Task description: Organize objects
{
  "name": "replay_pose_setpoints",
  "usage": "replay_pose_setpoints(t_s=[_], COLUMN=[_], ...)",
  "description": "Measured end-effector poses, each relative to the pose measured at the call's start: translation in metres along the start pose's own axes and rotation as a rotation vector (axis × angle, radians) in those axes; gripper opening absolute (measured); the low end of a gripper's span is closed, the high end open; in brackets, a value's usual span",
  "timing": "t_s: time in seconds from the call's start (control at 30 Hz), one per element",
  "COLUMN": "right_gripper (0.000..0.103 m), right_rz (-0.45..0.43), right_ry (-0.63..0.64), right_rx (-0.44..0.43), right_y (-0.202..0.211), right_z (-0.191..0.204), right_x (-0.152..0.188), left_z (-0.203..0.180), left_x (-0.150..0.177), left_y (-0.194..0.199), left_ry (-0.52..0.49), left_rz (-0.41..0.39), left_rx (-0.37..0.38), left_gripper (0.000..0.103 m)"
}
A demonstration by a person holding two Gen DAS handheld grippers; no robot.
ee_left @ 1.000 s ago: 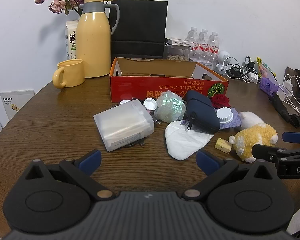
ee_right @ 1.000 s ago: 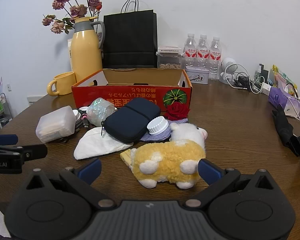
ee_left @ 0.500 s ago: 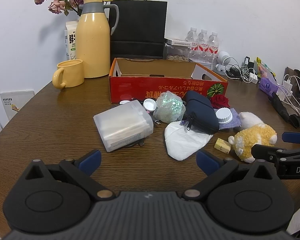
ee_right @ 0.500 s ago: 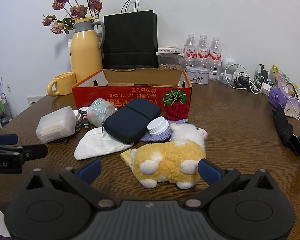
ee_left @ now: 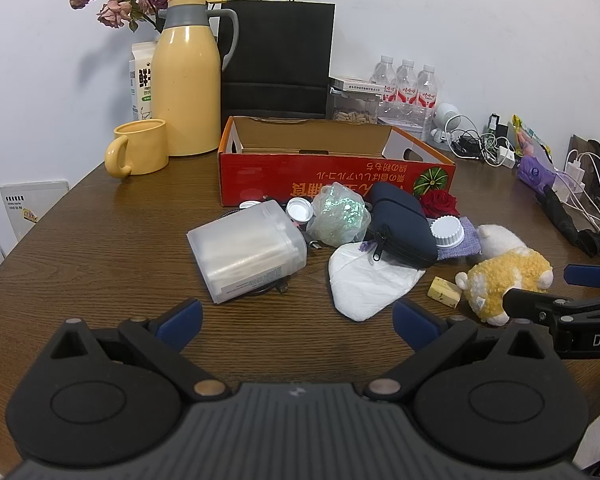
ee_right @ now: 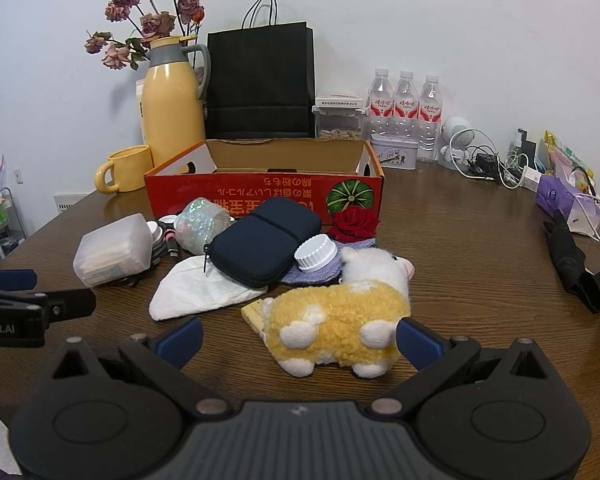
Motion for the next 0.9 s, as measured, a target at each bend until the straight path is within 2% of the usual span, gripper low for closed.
replay_pose_setpoints(t_s=[0.43,0.67,0.9], right_gripper=[0.103,0.103,0.103], right_rz=[-0.007,-0.039,-0.059], right_ry=[-0.002,0.001,0.038], right_rx=[0.003,0.061,0.124], right_y=[0.001,-0.004,-0.029], right_z=[-0.002,-0.01,-0.013], right_x=[-0.001,-0.004,-0.005], left_z=[0.001,0.01,0.017], left_x=[0.001,0.0,0.0], left_y=[0.001,-0.007,-0.014], left_ry=[0.014,0.041,0.054], left_rz=[0.001,0.011,0.021], left_rx=[-0.003,-0.018,-0.03], left_gripper=[0.103,0.103,0.103])
Point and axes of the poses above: each gripper's, at about its wrist camera, not at the fingertips, and y roughly against the way its jaws point, z to its left, x to its underside, the point moved 7 cm from there along -y, roughly the way its jaws point, and after that the axes turned 1 degree about z, right-handed, at the moved point
